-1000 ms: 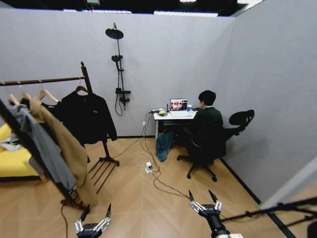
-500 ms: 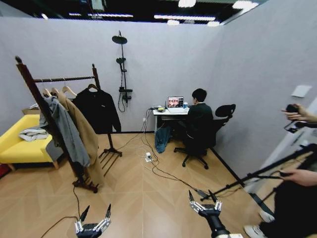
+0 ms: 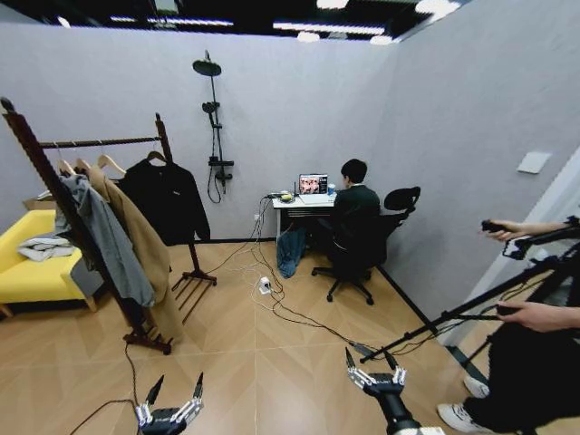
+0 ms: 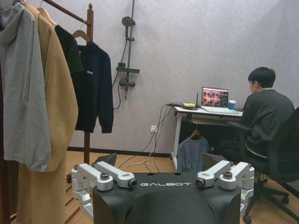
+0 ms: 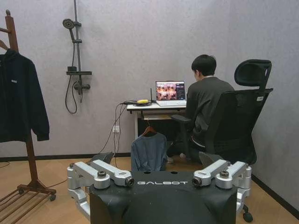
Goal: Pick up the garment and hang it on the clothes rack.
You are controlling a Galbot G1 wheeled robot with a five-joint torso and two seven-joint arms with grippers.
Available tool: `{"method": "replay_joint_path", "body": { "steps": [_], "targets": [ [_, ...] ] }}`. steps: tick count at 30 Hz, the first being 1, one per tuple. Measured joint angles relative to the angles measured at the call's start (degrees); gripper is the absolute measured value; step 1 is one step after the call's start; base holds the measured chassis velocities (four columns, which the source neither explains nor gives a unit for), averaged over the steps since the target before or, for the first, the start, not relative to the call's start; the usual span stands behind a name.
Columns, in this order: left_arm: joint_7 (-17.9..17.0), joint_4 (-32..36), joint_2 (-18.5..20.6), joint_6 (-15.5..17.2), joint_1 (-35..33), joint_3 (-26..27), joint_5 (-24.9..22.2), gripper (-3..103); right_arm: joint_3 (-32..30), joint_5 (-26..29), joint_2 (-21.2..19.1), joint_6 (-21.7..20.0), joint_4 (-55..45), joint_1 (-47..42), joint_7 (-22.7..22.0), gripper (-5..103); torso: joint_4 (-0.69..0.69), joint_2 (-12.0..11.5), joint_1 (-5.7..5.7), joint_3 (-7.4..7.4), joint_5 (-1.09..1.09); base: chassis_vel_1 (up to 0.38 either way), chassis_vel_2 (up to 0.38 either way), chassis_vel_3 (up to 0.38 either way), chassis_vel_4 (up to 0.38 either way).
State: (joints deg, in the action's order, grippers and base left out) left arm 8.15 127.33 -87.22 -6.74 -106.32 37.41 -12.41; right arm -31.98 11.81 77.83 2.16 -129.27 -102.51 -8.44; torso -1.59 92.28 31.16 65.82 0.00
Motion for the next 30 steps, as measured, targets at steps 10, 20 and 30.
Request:
{"method": "replay_joint_path", "body": {
  "steps": [10,20,30],
  "targets": [
    [0.0,0.0,0.0,0.0,0.0,0.0,0.0,100,0.0,0.0,0.0,0.0,0.0,0.0,0.0,100,0.0,0.0,0.0,0.0,0.0,0.011,-0.004,-0.007,0.005],
    [0.0,0.0,0.0,0.0,0.0,0.0,0.0,100,0.0,0.0,0.0,0.0,0.0,0.0,0.0,100,0.01,0.0,0.0,0.0,0.0,0.0,0.0,0.0,0.0],
    [0.0,0.0,0.0,0.0,0.0,0.0,0.0,100,0.0,0.0,0.0,0.0,0.0,0.0,0.0,100,0.0,0.0,0.0,0.0,0.0,0.0,0.0,0.0,0.0]
  ]
}}
